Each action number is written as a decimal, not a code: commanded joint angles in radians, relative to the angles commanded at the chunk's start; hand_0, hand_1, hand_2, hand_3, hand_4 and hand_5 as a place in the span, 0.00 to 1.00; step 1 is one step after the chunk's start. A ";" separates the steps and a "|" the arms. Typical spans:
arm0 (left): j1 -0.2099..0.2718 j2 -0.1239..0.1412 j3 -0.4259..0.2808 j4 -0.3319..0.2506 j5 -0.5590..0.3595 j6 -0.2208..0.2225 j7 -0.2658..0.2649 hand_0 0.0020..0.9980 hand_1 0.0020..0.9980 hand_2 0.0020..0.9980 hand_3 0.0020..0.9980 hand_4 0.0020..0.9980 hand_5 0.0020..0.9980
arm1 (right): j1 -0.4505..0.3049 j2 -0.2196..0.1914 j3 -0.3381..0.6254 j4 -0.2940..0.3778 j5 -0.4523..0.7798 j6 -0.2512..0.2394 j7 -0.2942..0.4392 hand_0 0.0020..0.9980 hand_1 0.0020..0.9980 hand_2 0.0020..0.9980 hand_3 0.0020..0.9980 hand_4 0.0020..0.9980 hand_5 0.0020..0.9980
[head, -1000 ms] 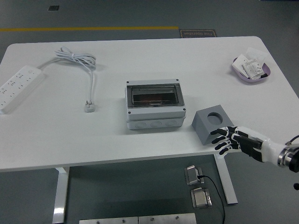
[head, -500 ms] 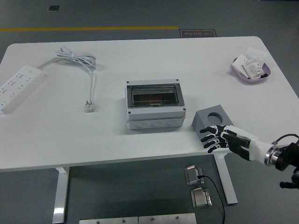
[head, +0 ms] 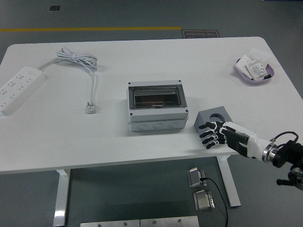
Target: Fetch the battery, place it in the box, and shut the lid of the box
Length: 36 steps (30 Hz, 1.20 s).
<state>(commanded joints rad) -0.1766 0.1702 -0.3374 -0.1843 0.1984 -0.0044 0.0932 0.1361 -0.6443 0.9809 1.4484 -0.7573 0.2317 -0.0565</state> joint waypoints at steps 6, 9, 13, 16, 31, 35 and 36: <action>0.000 -0.003 0.002 0.000 -0.001 0.000 -0.001 0.66 0.74 0.73 0.65 0.64 0.21 | 0.040 0.019 -0.020 -0.038 -0.012 -0.008 0.013 0.51 0.56 0.60 0.69 0.91 0.69; 0.000 -0.003 0.005 0.000 -0.002 0.000 -0.002 0.66 0.74 0.73 0.65 0.64 0.21 | 0.061 0.028 -0.026 -0.056 -0.020 -0.011 0.017 0.51 0.56 0.59 0.68 0.91 0.69; 0.001 -0.004 0.010 -0.001 -0.007 0.000 -0.003 0.66 0.74 0.73 0.65 0.64 0.21 | 0.078 0.032 -0.027 -0.075 -0.032 -0.013 0.018 0.51 0.56 0.59 0.68 0.91 0.69; 0.002 -0.004 0.008 -0.001 -0.005 0.000 -0.002 0.66 0.74 0.73 0.65 0.64 0.21 | 0.079 0.027 -0.017 -0.082 -0.040 -0.014 0.017 0.51 0.56 0.58 0.68 0.91 0.69; 0.000 -0.007 0.029 -0.001 -0.024 -0.001 -0.010 0.66 0.74 0.73 0.65 0.64 0.21 | 0.083 0.024 0.008 -0.105 -0.057 -0.019 0.020 0.51 0.56 0.58 0.68 0.91 0.69; 0.002 -0.007 0.025 -0.001 -0.019 -0.001 -0.008 0.66 0.74 0.73 0.65 0.64 0.21 | 0.083 0.025 0.010 -0.107 -0.060 -0.020 0.021 0.52 0.56 0.58 0.68 0.91 0.70; 0.002 -0.007 0.023 -0.001 -0.018 -0.001 -0.008 0.66 0.74 0.73 0.65 0.64 0.21 | 0.083 0.025 0.011 -0.107 -0.061 -0.021 0.021 0.52 0.56 0.58 0.68 0.91 0.70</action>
<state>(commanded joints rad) -0.1746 0.1633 -0.3141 -0.1853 0.1807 -0.0051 0.0856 0.2188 -0.6189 0.9921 1.3413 -0.8181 0.2111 -0.0353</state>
